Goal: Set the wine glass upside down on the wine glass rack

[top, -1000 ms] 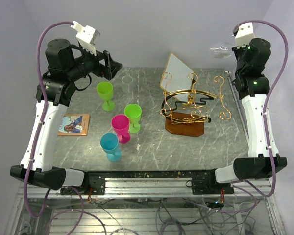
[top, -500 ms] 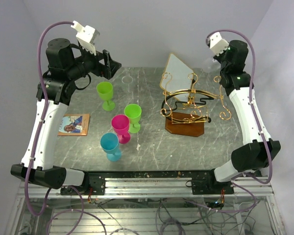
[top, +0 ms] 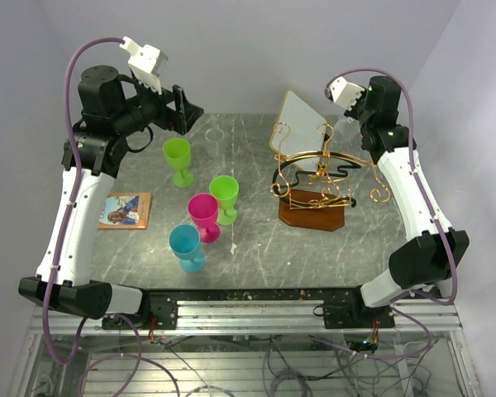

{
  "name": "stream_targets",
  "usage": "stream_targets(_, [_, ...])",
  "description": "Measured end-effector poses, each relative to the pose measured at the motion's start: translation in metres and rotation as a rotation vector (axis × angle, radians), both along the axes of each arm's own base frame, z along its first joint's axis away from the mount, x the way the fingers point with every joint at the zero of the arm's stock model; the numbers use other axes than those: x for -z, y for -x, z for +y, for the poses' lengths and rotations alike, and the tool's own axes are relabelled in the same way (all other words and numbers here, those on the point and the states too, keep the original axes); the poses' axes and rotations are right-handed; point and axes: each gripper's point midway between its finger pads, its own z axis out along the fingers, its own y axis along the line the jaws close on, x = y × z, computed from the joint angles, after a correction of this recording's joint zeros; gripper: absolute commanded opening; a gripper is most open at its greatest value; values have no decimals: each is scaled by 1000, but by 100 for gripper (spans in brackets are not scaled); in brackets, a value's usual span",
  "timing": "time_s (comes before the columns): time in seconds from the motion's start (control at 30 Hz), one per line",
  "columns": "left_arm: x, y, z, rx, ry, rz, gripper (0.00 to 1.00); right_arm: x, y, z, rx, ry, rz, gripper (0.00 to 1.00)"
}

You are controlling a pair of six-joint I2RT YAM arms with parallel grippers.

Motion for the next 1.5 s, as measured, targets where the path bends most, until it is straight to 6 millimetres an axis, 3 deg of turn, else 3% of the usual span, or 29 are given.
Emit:
stream_targets(0.67, [3,-1,3,-6,0,6,95,50,11,25,-114,52,194,0])
stream_targets(1.0, [3,0,3,-4,0,6,95,57,29,34,-135,64,237,0])
stream_targets(1.5, [3,1,1,10,2,6,95,61,56,19,-77,93,266,0])
